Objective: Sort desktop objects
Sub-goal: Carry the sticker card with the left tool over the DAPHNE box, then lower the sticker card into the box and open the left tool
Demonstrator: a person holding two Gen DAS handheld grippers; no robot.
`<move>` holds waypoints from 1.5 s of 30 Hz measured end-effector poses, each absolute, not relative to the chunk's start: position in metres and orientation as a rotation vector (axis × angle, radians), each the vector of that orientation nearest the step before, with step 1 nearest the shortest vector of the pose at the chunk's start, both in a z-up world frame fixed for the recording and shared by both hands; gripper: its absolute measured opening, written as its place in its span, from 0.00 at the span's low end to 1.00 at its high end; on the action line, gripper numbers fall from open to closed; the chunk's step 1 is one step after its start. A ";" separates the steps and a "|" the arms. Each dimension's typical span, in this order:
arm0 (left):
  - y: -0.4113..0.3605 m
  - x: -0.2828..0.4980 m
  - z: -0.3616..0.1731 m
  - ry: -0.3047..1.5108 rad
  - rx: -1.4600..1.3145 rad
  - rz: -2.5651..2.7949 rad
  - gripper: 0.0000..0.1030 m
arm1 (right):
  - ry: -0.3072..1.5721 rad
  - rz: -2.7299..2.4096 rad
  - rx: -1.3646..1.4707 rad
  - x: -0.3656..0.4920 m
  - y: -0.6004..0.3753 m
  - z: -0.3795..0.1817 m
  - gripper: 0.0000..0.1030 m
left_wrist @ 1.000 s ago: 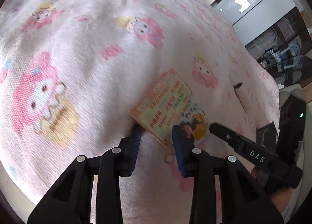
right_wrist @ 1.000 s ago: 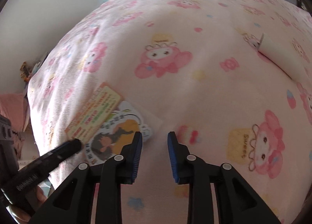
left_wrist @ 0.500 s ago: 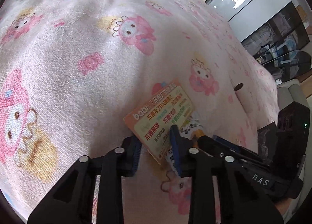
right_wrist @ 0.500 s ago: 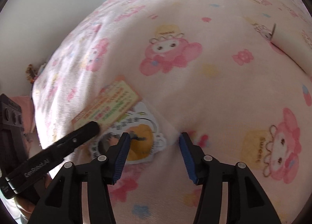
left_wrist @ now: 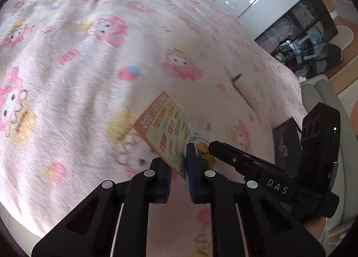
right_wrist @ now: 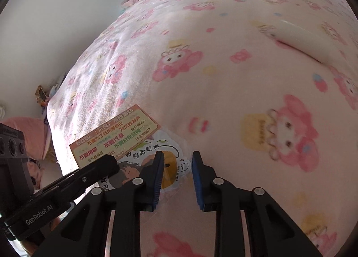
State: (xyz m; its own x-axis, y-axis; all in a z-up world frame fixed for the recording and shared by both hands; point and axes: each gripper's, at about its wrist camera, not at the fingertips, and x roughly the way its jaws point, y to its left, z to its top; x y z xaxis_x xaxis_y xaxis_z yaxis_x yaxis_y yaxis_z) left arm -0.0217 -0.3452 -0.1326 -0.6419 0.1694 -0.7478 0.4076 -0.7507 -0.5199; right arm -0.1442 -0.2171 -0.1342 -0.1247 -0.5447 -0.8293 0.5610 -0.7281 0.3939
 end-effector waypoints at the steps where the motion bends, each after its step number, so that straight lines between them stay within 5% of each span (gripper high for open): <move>1: -0.337 -0.024 -0.128 1.039 1.260 -2.537 0.10 | 0.007 -1.938 1.407 -0.144 -0.208 -0.130 0.21; 25: -0.069 -0.153 -0.019 0.784 1.492 -3.061 0.10 | -0.281 -2.406 1.294 -0.166 0.102 -0.009 0.21; 42: 0.064 -0.232 -0.034 0.588 1.704 -3.128 0.12 | -0.480 -2.588 1.290 -0.187 0.236 -0.012 0.21; 45: 0.073 -0.241 -0.043 0.546 1.713 -3.101 0.20 | -0.447 -2.595 1.284 -0.201 0.238 -0.013 0.21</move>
